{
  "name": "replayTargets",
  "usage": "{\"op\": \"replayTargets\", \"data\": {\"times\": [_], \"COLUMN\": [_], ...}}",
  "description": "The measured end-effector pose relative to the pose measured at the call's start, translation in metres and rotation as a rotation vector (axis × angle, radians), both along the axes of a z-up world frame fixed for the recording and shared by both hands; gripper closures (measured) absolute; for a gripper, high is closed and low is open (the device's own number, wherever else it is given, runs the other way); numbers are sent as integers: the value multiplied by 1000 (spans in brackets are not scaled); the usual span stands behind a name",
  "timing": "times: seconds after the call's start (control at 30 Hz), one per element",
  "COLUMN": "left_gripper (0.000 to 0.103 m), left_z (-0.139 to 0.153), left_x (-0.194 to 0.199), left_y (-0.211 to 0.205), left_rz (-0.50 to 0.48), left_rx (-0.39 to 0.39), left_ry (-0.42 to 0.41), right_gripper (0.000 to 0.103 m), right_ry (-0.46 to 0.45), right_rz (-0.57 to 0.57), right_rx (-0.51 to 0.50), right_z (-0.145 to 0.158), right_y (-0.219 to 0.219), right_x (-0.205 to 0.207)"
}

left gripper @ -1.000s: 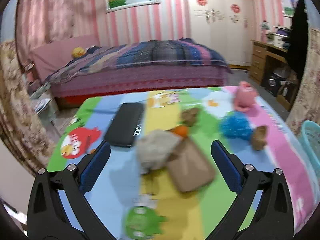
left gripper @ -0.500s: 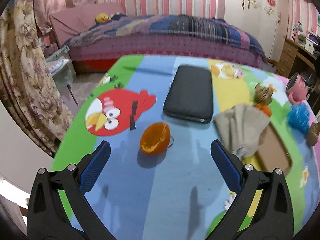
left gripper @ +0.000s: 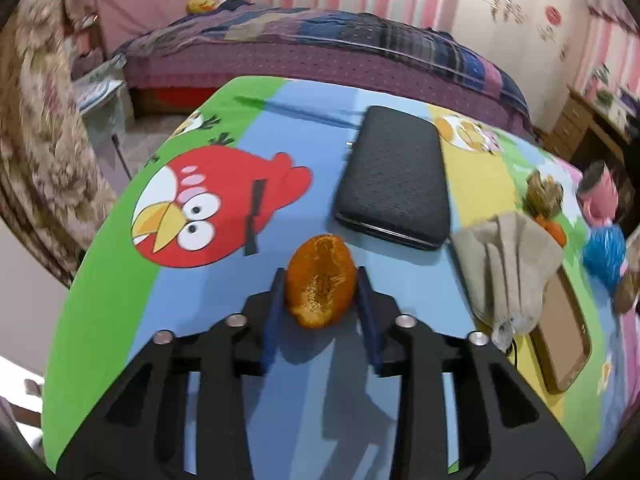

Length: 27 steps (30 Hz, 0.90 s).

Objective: Collect trash
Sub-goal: 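Grasp the orange ball with the left gripper while the right gripper grasps the brown crumpled paper, then carry the ball and paper over the blue basket and open both grippers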

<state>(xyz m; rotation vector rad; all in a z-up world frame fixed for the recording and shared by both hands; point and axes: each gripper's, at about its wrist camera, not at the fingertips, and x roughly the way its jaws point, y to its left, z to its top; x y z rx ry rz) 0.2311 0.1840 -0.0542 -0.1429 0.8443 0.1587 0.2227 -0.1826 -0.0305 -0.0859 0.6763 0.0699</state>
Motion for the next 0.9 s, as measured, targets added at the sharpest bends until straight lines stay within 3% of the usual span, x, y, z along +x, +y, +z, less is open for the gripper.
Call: {"op": "replayTargets", "data": {"times": [0.13,0.27,0.4,0.47,0.63,0.9], "left_gripper": [76,76,76,76,76,76], "left_z": [11,35,48,50,49,56], "left_x": [-4,-15,-21,-23,-25,-29], "left_y": [-17,-50,-73,-83,-102,-117], "left_rz": [-26,-76,-115,-139,-180,-192], "left_rx": [16,63,39,41,77,71], "left_ry": [-15,-81,-104,-106,-105,-125], "right_gripper": [12,12,13,20,59,63], "right_ry": [5,18,36,73,127,63], "right_rz": [7,20,15,13,52,41], "right_rx": [0,-3,-17,27,54,55], "right_z": [-2,-4,-8,-13,-21,6], "right_y": [6,14,18,16,21,3], "right_x": [1,7,21,29,36,12]}}
